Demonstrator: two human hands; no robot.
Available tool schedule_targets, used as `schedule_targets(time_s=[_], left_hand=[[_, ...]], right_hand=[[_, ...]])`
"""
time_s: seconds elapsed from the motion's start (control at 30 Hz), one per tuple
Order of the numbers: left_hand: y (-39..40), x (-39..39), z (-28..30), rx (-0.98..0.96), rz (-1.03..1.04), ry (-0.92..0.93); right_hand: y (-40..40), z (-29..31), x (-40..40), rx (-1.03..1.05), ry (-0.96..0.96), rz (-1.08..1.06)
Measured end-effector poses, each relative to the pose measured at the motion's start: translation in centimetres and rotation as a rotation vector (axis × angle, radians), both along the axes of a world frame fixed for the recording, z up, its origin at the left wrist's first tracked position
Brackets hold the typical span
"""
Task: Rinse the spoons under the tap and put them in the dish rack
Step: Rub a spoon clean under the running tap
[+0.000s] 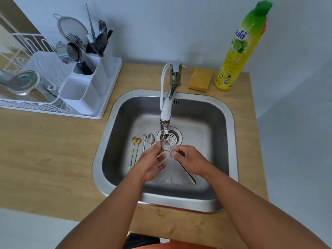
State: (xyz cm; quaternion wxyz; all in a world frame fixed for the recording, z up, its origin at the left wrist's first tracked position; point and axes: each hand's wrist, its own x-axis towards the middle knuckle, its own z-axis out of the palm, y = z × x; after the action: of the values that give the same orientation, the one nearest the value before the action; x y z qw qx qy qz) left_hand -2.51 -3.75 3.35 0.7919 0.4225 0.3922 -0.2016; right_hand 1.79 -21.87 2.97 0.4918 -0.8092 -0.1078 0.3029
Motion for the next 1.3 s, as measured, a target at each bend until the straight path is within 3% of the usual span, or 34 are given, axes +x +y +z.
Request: schedule_targets(time_s=[0.13,0.27,0.5,0.67,0.8,1.0,1.13,1.3], left_hand=[[0.9,-0.4,-0.2,-0.08,-0.141,-0.073],[0.9,0.3,0.2,0.016,-0.244,-0.103],[-0.3,1.6,0.3,0.311,-0.157,-0.121],[-0.8,2.2,0.8,0.444,-0.108,-0.035],[-0.8,2.0,0.7,0.447,-0.078,0.03],[0.0,-0.2,-0.7,0.267,-0.085,-0.03],[-1.1,0.0,-0.1,0.438,-0.162,-0.019],[-2.6,1.5,0.7,0.521,-0.062,0.014]], right_hand=[[-0.1,0.3,-0.1,0.061,0.067,0.034],[0.0,-0.1,-0.5,-0.011,0.046,0.045],[0.5,-0.4,-1.2,-0.041,-0.09,-0.092],[0.6,-0.5,-1.2,-0.113,-0.135,-0.104],[0.3,-0.7,-1.2,-0.115,-0.163,-0.119],[-0.1,-0.9,-1.1,-0.148,-0.176,-0.097],[-0.4,-0.8,-1.5,-0.195,-0.177,-0.063],[0.1,-0.5,-1.8,-0.193,-0.18,-0.06]])
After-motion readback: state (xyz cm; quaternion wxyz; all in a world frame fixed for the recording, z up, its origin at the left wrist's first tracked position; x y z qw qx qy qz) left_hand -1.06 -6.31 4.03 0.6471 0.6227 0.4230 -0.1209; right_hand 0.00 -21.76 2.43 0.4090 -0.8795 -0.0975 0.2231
